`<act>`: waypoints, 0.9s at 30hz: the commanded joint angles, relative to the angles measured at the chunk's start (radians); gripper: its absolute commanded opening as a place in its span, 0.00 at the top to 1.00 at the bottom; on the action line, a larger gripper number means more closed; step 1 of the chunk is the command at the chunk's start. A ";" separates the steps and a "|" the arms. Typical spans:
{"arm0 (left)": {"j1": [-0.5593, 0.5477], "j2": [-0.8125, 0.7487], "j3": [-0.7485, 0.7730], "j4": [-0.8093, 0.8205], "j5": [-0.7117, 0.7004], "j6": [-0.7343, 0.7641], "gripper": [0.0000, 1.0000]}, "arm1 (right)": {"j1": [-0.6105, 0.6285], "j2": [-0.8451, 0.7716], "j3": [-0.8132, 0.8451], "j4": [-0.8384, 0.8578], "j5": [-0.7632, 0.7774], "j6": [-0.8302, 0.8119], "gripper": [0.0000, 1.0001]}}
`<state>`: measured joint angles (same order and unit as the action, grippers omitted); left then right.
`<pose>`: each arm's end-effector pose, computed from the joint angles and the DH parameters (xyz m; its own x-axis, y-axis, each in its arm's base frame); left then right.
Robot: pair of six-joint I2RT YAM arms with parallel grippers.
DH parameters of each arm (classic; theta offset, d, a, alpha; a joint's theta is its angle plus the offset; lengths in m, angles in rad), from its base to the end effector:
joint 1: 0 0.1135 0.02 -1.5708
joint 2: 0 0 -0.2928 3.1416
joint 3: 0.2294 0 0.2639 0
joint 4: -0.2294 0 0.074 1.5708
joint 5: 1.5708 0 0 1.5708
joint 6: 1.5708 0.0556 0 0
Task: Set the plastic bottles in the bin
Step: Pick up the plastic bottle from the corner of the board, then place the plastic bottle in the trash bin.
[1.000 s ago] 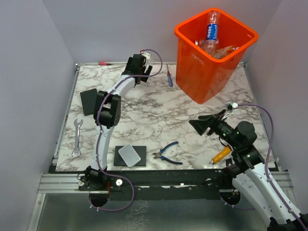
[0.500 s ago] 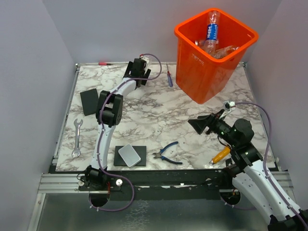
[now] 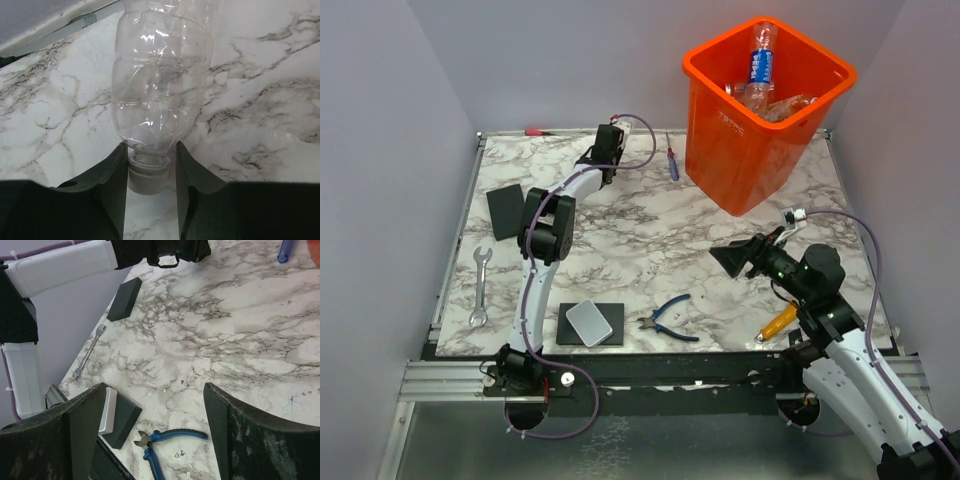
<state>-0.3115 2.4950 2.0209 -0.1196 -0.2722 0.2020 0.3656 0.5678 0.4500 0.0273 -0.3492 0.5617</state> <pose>0.5904 -0.1744 0.1546 -0.5050 0.3656 -0.7819 0.1882 0.9307 0.3136 0.1437 0.0754 0.2889 -0.4199 0.3752 -0.8264 -0.5087 0.6568 0.5566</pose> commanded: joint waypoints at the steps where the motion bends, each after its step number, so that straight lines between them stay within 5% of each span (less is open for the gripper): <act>1: 0.004 -0.131 -0.126 0.021 0.072 -0.068 0.80 | 0.004 -0.021 0.063 -0.063 0.006 -0.007 0.18; 10: -0.107 -0.867 -0.829 0.320 0.307 -0.086 0.93 | 0.004 -0.037 0.359 -0.323 0.045 -0.135 0.17; 15: -0.341 -1.252 -1.172 0.329 0.434 0.213 0.91 | 0.004 -0.006 0.537 -0.412 0.015 -0.125 0.16; 19: -0.558 -1.475 -1.375 0.323 0.375 0.468 0.93 | 0.004 0.088 0.743 -0.593 -0.015 -0.154 0.15; 27: -0.915 -1.635 -1.548 0.291 0.176 0.912 1.00 | 0.005 0.278 1.044 -0.967 -0.033 -0.270 0.13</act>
<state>-1.1007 0.9260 0.5190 0.1822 0.0189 0.7670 0.3656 0.7784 1.4307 -0.6762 -0.3294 0.3588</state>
